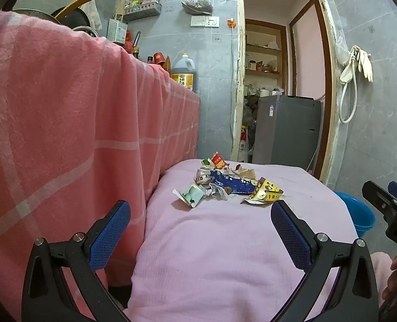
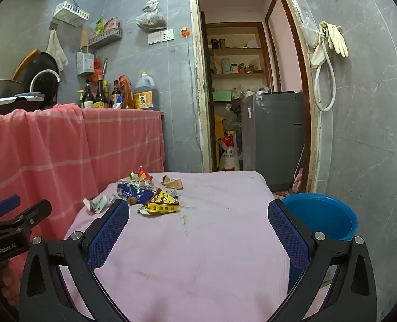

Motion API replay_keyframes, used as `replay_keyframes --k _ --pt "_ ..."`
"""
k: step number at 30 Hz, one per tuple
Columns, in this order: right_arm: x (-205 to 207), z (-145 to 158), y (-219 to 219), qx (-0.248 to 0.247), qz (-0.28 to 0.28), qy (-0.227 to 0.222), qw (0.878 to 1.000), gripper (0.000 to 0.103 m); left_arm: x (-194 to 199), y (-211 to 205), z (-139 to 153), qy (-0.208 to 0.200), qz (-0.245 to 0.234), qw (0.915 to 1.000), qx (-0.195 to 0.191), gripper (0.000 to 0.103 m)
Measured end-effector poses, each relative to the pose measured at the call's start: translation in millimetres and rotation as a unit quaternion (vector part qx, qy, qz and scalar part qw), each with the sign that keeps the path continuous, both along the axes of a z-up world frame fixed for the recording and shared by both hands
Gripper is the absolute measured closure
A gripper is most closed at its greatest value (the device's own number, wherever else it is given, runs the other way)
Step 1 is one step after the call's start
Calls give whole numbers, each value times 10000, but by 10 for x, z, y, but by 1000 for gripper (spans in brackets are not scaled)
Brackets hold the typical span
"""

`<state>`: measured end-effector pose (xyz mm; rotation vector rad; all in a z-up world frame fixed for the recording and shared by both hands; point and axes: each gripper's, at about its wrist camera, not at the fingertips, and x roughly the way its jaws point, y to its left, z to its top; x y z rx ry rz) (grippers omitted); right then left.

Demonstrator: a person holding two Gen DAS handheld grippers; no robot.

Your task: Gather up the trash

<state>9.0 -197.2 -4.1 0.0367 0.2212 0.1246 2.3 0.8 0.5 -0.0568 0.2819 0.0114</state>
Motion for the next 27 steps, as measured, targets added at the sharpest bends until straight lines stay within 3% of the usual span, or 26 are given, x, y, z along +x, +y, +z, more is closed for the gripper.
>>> replay_keyframes --k 27 --pt "-24 7 -48 40 -3 -5 10000 0 -2 -32 -40 -17 -12 10000 62 1"
